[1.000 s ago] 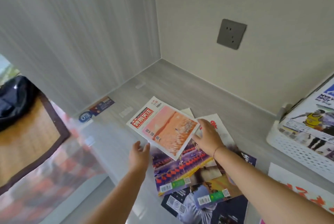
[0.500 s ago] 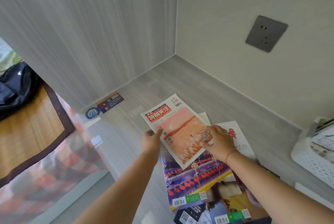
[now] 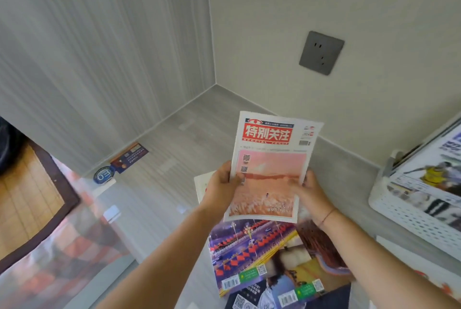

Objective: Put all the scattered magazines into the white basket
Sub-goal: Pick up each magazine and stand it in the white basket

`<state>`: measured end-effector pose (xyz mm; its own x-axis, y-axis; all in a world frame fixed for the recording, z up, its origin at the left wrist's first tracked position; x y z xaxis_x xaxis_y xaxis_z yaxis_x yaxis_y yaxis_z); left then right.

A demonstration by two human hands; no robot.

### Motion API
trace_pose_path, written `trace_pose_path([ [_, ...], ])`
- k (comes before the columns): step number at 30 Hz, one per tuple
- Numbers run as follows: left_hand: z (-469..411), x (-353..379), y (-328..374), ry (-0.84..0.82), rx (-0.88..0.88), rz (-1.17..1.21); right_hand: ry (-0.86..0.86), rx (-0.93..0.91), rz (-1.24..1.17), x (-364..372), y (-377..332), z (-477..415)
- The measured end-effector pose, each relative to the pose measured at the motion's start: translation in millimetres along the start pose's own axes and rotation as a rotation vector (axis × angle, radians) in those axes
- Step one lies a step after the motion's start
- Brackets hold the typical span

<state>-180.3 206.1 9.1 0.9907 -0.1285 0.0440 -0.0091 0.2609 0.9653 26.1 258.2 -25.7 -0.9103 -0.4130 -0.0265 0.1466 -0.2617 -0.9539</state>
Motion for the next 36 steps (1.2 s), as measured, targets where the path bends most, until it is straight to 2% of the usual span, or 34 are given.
trace_pose_path([
  [2,-3.9,22.9,18.2,-0.087,0.032,-0.020,0.008,-0.011,-0.180,-23.3,-10.3,9.1],
  [4,-10.0,42.8,32.2,-0.123,0.049,-0.033,0.043,-0.028,-0.229,-49.5,-18.7,26.2],
  [14,-71.2,180.0,75.8,-0.238,0.061,-0.111,0.485,-0.095,0.099,-208.8,-46.7,153.5],
  [18,-99.8,245.9,109.5,-0.321,0.150,-0.152,0.650,-0.119,0.202,-267.6,-72.2,199.0],
  [22,-121.0,299.2,137.2,-0.371,0.250,-0.188,0.745,-0.142,0.233,-310.8,-86.0,224.6],
  [26,-139.3,326.8,138.9,-0.346,0.274,-0.235,0.835,-0.107,0.219,-336.5,-71.8,235.2],
  [32,-167.0,339.2,92.0,-0.248,0.111,-0.366,0.849,0.067,0.220,-348.6,-17.5,222.2],
  [36,-176.7,335.6,65.8,-0.186,0.038,-0.436,0.852,0.101,0.184,-353.5,4.3,212.6],
])
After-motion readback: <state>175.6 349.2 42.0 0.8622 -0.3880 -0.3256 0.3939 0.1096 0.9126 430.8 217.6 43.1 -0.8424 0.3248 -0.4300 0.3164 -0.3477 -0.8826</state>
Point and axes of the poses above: each hand's wrist, its own z-axis away from the middle knuckle, its own x-axis out of the palm, y = z × x, the point moved 9 cm from there along -z, towards the middle knuckle, and after that the axes turned 15 degrees about -y, right-handed, at the moved point
